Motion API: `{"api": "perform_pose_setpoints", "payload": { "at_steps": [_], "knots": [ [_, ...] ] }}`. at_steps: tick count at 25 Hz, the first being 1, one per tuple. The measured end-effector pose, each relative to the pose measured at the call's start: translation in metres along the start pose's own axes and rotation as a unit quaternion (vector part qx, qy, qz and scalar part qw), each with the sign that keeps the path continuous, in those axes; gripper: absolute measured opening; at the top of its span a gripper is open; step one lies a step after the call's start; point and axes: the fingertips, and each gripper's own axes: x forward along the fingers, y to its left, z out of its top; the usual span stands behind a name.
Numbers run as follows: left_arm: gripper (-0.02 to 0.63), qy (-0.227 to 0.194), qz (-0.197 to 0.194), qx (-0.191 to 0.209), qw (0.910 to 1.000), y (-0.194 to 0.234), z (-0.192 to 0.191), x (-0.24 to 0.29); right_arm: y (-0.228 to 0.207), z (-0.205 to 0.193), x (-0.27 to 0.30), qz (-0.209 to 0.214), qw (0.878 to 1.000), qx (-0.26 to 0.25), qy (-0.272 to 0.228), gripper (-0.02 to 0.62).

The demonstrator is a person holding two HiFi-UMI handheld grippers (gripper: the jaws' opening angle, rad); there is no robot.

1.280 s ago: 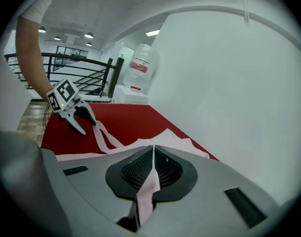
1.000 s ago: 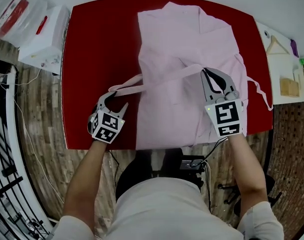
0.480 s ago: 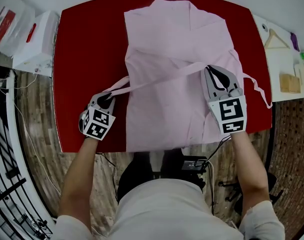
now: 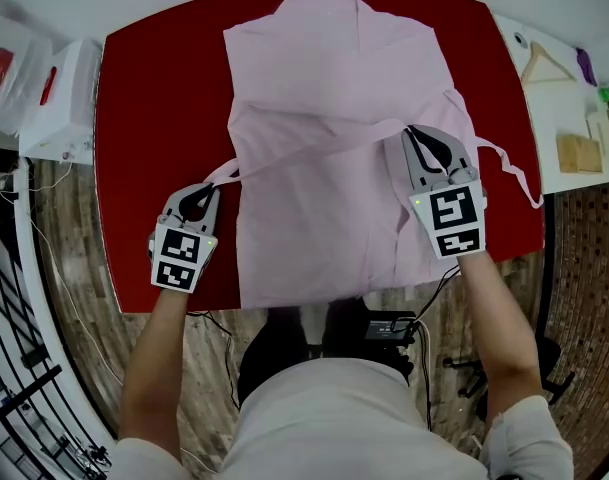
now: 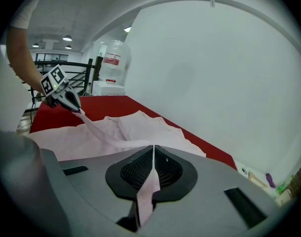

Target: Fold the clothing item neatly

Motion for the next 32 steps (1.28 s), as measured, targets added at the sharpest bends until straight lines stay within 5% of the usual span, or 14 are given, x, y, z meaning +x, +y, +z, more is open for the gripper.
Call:
{"api": "perform_pose_setpoints", "payload": {
  "at_steps": [8,15,23,28,30,32],
  "knots": [
    [0.012,-0.064,-0.040,0.012,0.9971,-0.035,0.073,0.000,-0.013,-0.031,0.020,-0.001,1.000,-0.015,0.024,0.020],
    [0.012,-0.067,-0.101,0.052,0.9913,-0.085,0.108,0.034,-0.037,-0.067,0.042,-0.013,0.994,-0.096,0.053,0.020],
    [0.012,-0.025,-0.140,0.083,0.9863,-0.124,0.094,0.068,-0.076,-0.092,0.051,-0.058,0.980,-0.183,0.045,0.020],
    [0.015,0.022,-0.180,0.085,0.9797,-0.146,0.066,0.077,-0.064,-0.152,0.065,-0.009,0.980,-0.169,0.100,0.030],
    [0.018,0.033,-0.193,0.081,0.9773,-0.151,0.062,0.075,-0.063,-0.166,0.064,-0.001,0.982,-0.151,0.112,0.130],
    [0.049,0.039,-0.200,0.074,0.9761,-0.153,0.058,0.074,-0.066,-0.169,0.061,-0.002,0.984,-0.139,0.111,0.152]
  ]
}}
